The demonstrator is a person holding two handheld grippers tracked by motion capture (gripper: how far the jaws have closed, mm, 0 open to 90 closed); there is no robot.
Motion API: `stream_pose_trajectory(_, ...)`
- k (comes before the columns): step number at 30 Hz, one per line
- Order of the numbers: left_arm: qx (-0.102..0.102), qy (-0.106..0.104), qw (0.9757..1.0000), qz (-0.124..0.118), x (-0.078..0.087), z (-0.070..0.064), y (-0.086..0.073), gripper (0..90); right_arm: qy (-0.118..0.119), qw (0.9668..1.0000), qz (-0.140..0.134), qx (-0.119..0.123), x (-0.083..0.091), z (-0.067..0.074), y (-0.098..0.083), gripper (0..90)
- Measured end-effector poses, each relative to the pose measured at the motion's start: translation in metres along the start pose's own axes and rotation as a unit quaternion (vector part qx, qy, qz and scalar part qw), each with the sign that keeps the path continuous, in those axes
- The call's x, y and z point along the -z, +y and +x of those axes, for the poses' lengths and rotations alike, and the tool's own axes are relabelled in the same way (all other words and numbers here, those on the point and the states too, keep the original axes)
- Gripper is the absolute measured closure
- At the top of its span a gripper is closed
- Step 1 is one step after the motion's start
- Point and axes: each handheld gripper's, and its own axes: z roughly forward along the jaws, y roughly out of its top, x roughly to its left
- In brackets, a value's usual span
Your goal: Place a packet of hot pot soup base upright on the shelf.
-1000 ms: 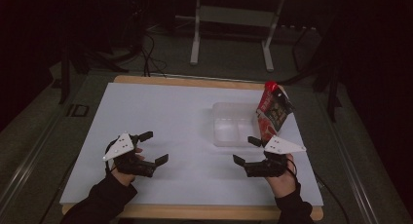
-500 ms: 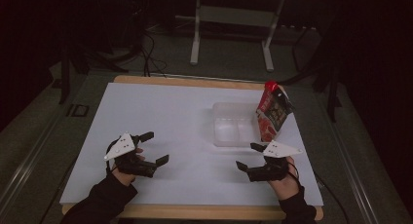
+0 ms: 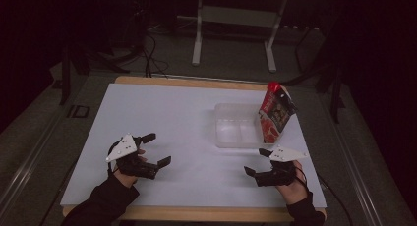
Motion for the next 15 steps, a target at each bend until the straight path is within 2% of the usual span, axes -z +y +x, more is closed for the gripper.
stream_pose_trajectory(15, 0.0, -0.004, 1.0, 0.002, -0.001, -0.0002, -0.0013, 0.5, -0.001, 1.0, 0.009, 0.001, -0.0021, -0.0026, -0.0032, 13.8)
